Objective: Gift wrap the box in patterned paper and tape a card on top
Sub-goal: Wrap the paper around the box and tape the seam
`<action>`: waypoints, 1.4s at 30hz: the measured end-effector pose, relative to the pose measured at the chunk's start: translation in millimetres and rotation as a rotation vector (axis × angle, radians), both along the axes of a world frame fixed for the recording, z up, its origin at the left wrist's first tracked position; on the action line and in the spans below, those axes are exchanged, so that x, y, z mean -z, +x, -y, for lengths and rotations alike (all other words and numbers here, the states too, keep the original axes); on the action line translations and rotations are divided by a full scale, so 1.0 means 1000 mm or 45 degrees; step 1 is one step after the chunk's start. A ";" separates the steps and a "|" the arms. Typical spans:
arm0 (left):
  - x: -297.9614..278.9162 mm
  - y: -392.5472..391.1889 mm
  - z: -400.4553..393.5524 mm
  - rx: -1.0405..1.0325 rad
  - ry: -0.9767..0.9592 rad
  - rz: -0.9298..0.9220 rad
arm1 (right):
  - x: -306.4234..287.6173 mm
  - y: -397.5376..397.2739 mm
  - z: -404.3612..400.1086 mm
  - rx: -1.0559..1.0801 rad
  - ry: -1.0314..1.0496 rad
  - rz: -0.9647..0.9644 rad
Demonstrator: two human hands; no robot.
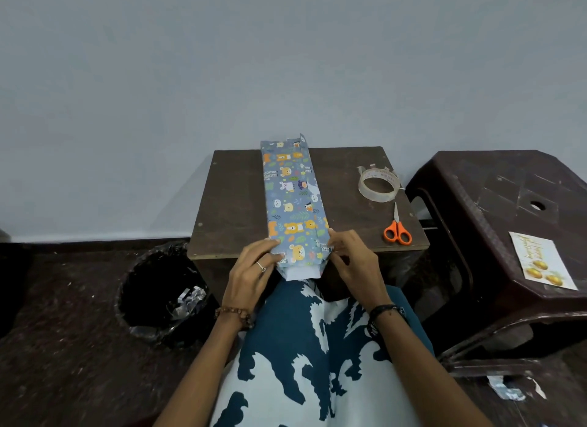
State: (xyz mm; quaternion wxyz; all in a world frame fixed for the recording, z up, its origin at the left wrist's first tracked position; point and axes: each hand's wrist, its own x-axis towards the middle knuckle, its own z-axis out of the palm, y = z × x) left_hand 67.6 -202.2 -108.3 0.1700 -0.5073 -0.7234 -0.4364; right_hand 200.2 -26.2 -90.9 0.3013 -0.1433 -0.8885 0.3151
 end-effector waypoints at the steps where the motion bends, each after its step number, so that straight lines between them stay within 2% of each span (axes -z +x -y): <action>1: 0.002 0.000 -0.001 0.004 0.018 -0.002 | 0.000 0.000 0.001 0.011 0.046 0.008; 4: 0.007 -0.001 -0.001 -0.004 0.028 -0.012 | -0.002 -0.002 0.003 0.043 0.119 -0.016; 19: 0.007 -0.011 0.003 0.022 -0.094 -0.240 | -0.002 0.003 0.004 -0.007 0.155 0.028; 23: 0.016 -0.010 0.010 0.011 -0.220 -0.336 | -0.002 0.003 0.006 -0.022 0.124 0.068; 31: 0.017 -0.014 0.000 -0.177 -0.299 -0.544 | -0.004 0.006 0.001 -0.112 0.415 0.247; 34: 0.015 -0.012 -0.008 -0.245 -0.239 -0.505 | -0.003 0.004 0.002 -0.054 0.514 0.286; 39: 0.011 -0.003 -0.015 -0.299 -0.155 -0.265 | 0.000 -0.002 0.004 0.081 0.660 0.118; 42: 0.010 0.001 -0.017 -0.327 -0.172 -0.208 | 0.001 -0.006 0.005 0.134 0.668 0.044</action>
